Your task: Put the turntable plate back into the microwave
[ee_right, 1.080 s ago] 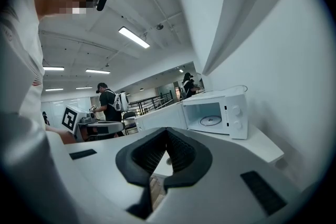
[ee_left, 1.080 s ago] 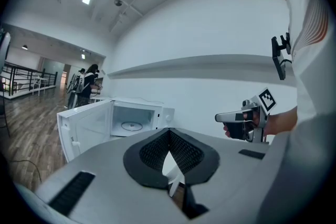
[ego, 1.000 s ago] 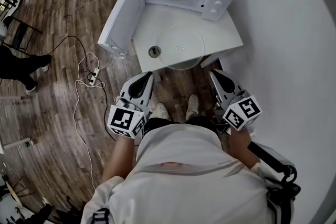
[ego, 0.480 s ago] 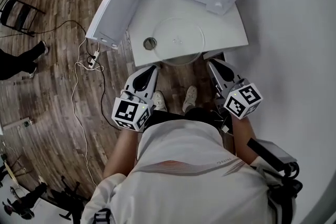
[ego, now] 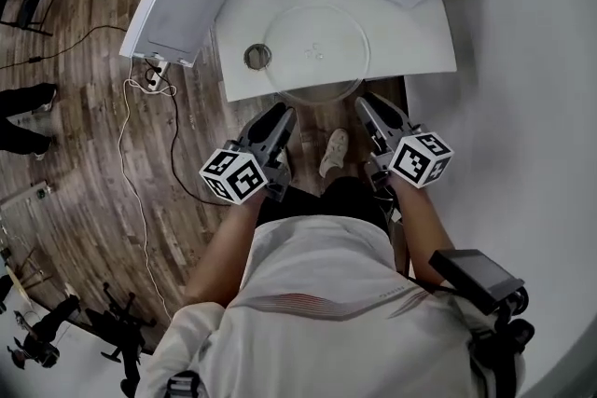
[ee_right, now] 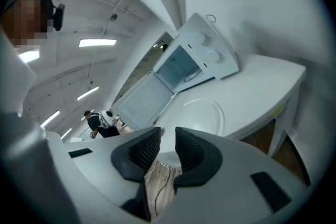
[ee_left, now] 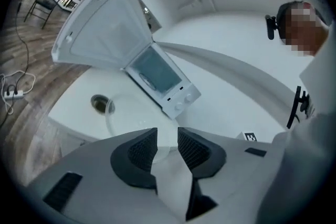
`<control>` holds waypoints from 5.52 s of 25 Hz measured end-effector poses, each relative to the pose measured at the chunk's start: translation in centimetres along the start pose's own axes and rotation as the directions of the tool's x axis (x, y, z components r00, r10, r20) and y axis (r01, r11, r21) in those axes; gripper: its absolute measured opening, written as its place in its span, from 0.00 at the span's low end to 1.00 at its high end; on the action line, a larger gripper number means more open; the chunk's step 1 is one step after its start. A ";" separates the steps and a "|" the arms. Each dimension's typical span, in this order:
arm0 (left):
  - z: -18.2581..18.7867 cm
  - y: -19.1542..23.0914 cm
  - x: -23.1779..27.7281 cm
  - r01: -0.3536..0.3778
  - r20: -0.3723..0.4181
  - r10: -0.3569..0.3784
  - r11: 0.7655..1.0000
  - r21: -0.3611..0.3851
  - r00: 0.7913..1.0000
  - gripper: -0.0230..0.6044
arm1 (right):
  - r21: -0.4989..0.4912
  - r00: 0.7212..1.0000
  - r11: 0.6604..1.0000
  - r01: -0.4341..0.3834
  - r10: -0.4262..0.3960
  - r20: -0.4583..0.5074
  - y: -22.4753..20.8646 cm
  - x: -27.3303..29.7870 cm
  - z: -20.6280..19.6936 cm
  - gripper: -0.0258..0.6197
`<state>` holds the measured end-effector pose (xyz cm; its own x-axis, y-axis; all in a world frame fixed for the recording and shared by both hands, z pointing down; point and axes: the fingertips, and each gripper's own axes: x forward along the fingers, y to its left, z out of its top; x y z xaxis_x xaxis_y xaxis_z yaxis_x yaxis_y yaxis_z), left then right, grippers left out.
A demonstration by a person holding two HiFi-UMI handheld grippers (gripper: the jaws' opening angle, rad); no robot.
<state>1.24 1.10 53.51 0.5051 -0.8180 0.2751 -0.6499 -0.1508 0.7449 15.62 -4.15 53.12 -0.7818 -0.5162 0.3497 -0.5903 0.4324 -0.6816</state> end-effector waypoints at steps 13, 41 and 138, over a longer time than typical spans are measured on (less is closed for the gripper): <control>-7.1 7.5 3.3 -0.030 0.084 0.078 0.887 -0.461 0.993 0.38 | 0.362 0.999 0.932 0.018 -0.003 -0.040 -7.0 3.5 -7.6 0.31; -7.2 6.5 8.7 0.165 0.200 -0.031 0.693 -0.701 0.979 0.28 | 0.652 0.976 0.729 -0.210 0.193 0.098 -5.0 8.9 -8.4 0.18; 18.1 9.4 26.4 0.321 0.068 -0.340 0.777 -0.541 0.938 0.10 | 0.604 0.911 0.732 -0.316 0.057 0.408 -7.4 26.1 15.5 0.09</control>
<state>-1.79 -31.98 56.81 0.6564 -0.7535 -0.0368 -0.0353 -0.0794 0.9962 2.66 -32.27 57.33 -0.6639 -0.7476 0.0177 -0.0641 0.0333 -0.9974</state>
